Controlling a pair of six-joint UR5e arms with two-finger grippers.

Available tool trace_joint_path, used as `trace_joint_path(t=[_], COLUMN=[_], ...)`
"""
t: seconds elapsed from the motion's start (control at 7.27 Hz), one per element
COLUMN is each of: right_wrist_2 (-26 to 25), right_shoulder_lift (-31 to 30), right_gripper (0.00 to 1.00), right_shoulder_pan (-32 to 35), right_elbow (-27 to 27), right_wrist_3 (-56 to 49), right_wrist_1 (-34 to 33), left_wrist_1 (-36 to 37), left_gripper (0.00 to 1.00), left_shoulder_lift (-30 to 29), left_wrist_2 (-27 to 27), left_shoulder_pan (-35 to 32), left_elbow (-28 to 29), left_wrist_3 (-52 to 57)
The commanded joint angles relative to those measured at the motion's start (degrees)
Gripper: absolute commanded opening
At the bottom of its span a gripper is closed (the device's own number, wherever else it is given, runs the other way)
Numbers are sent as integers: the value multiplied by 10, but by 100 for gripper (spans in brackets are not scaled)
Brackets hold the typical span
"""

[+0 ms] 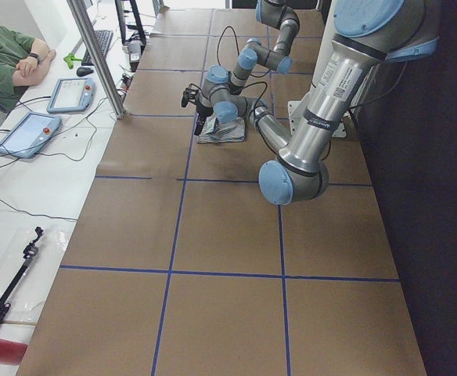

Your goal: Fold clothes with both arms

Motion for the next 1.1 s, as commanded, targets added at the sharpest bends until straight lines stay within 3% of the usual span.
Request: trace_joint_path(t=[0.0, 0.41, 0.69, 0.83, 0.96], right_wrist_2=[-8, -7, 12, 34, 94], right_shoulder_lift=[2, 39, 90, 107, 119], right_gripper=[100, 100, 100, 100, 100], right_shoulder_pan=[10, 58, 123, 162, 208], right_elbow=[-25, -102, -212, -267, -279], right_wrist_3=[-24, -57, -98, -135, -158], right_wrist_1=[2, 7, 59, 94, 94], left_wrist_1=[0, 0, 1, 1, 2], left_gripper=[100, 100, 100, 100, 100], left_shoulder_lift=[0, 0, 0, 0, 1], left_wrist_2=[0, 0, 0, 0, 1], left_shoulder_pan=[0, 0, 0, 0, 1], left_elbow=[0, -3, -3, -3, -1], left_wrist_3=[0, 0, 0, -1, -3])
